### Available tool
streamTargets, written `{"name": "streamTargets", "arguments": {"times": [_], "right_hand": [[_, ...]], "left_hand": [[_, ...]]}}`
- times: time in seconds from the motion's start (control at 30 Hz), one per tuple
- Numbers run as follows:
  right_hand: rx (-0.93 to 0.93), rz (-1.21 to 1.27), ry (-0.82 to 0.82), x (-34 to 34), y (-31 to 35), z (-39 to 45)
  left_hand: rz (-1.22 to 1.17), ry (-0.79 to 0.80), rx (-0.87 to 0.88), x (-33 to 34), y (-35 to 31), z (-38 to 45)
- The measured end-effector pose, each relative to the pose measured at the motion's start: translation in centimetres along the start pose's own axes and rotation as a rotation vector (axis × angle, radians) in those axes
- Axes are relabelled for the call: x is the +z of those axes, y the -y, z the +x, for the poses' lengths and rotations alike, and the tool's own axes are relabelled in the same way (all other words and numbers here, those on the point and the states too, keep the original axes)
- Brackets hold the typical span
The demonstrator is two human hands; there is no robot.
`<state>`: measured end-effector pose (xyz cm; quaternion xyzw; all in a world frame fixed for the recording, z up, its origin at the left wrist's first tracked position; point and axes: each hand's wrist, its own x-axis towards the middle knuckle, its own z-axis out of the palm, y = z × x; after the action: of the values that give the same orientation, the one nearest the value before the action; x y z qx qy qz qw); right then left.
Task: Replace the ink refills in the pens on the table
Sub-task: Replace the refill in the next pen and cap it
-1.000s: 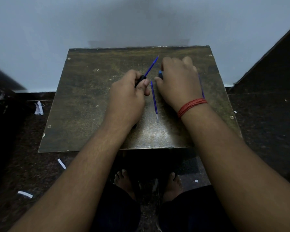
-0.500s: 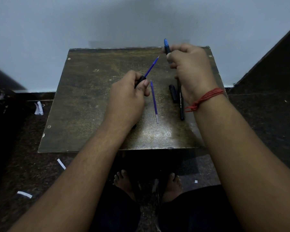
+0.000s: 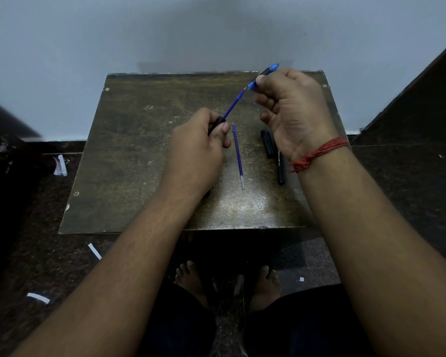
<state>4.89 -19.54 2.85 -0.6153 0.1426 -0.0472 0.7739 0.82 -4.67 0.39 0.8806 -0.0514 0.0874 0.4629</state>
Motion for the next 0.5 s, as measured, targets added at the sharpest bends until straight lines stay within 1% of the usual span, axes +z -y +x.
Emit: {"name": "streamTargets", "arguments": {"times": [0.2,0.4,0.5], "right_hand": [[-0.015,-0.061,0.014,-0.09,-0.36,0.11],[-0.002,-0.135,0.091,0.21,-0.81,0.14],[-0.008,-0.153,0.089,0.18,-0.81,0.19]], "left_hand": [[0.013,0.014,0.007,-0.01,-0.03,-0.03],[0.012,0.015,0.009,0.03,0.07,0.02],[-0.005,0.008,-0.005,-0.02,0.17,0.06]]}}
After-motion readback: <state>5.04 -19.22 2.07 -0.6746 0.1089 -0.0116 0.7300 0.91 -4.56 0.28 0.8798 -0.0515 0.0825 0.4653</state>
